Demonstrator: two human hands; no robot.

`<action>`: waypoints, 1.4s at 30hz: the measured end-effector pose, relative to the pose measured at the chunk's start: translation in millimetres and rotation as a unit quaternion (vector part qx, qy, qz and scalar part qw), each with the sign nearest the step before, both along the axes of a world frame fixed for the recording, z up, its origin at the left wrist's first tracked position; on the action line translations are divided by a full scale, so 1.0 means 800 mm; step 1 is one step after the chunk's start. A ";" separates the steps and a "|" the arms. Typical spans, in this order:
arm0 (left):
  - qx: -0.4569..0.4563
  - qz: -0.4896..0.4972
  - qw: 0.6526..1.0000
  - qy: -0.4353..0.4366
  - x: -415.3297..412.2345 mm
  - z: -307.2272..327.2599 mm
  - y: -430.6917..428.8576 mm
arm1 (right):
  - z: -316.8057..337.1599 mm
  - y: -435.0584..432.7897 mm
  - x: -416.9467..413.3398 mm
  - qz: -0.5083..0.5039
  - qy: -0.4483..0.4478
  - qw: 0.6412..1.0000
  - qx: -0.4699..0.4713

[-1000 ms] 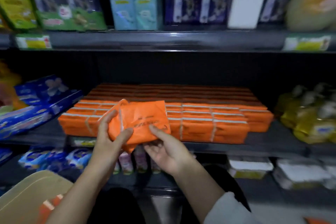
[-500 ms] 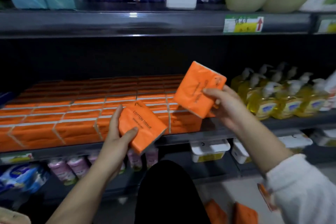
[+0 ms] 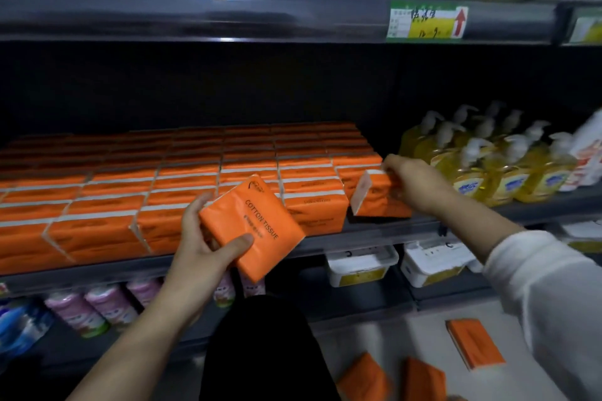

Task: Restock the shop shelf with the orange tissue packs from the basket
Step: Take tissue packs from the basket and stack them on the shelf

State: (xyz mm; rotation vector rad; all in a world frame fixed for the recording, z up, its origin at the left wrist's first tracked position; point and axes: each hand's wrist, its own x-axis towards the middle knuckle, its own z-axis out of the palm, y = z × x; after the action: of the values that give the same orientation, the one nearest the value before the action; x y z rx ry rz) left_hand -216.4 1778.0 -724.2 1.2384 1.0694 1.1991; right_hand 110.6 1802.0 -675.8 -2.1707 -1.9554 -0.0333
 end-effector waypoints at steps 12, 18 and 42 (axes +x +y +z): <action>-0.038 0.007 0.999 -0.031 -0.001 0.005 0.003 | -0.048 0.047 -0.013 0.004 -0.101 0.994 0.039; -0.030 0.006 0.999 -0.044 0.018 0.016 0.002 | -0.067 0.044 -0.018 -0.006 -0.027 0.997 0.072; 0.313 -0.058 0.816 0.483 0.108 0.001 0.037 | -0.003 -0.070 0.027 0.004 0.225 0.973 -0.062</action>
State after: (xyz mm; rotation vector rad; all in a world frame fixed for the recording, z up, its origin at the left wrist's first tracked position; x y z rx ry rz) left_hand -130.3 1807.4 -723.5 2.5589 1.2944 0.8043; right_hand 132.5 1746.3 -678.5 -2.0155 -1.7392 0.5456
